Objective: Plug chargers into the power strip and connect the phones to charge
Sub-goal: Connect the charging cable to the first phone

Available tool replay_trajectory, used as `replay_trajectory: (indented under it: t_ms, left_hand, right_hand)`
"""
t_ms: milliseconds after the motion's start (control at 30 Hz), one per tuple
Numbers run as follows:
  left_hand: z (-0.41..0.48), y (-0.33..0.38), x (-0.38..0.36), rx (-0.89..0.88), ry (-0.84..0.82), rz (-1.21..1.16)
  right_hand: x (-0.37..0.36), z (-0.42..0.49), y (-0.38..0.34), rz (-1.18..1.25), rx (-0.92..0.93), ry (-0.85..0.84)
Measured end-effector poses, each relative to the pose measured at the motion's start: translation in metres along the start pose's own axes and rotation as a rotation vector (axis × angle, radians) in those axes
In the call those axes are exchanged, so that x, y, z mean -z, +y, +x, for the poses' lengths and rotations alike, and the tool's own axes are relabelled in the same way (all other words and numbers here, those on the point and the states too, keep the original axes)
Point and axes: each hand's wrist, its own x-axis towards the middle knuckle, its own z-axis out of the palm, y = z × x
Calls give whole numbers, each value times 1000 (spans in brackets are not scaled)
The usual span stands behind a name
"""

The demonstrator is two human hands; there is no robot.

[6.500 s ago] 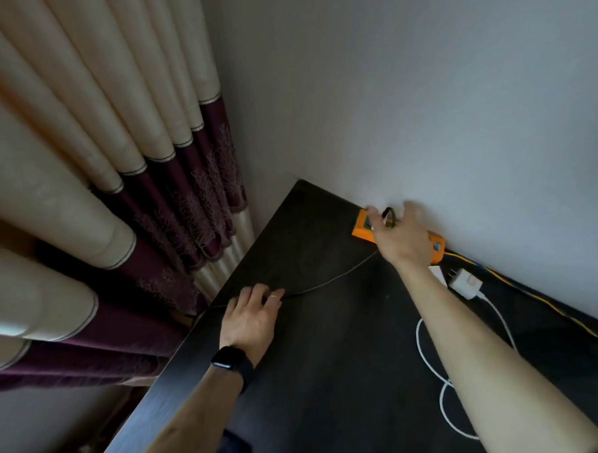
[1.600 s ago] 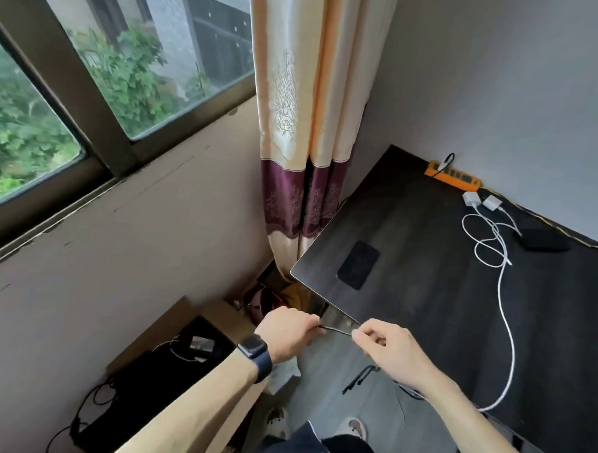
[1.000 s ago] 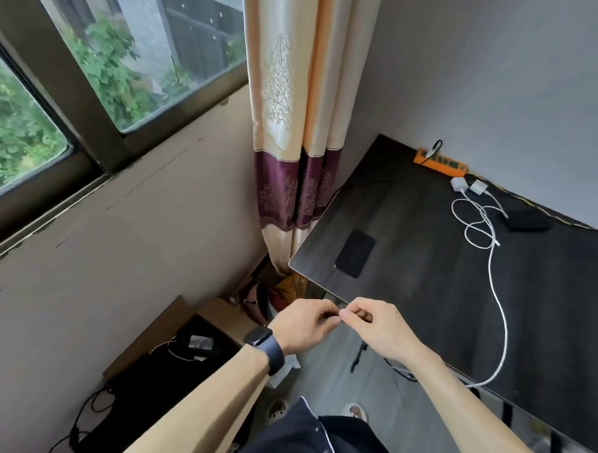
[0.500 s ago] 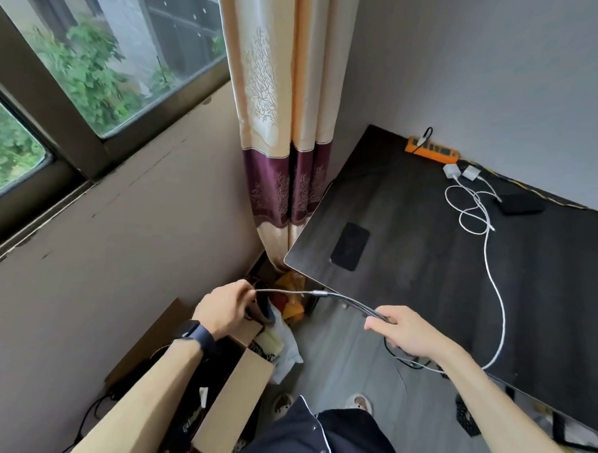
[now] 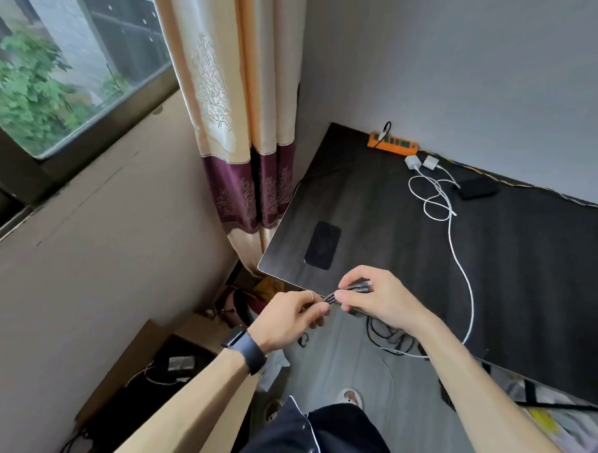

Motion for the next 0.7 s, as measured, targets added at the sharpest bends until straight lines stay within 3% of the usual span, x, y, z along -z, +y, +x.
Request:
replay_trajectory:
  t_ms: [133, 233, 433, 700]
  left_hand:
    - [2, 4, -5, 58, -91, -444]
    - [5, 1, -13, 83, -118, -583]
    - [8, -3, -13, 128, -126, -627]
    - [11, -8, -17, 151, -41, -486]
  right_hand:
    - [3, -8, 2, 277, 21, 166]
    - [-9, -11, 6, 423, -4, 243]
    - [-24, -13, 15, 558, -65, 324]
    - [-30, -7, 29, 463, -64, 327]
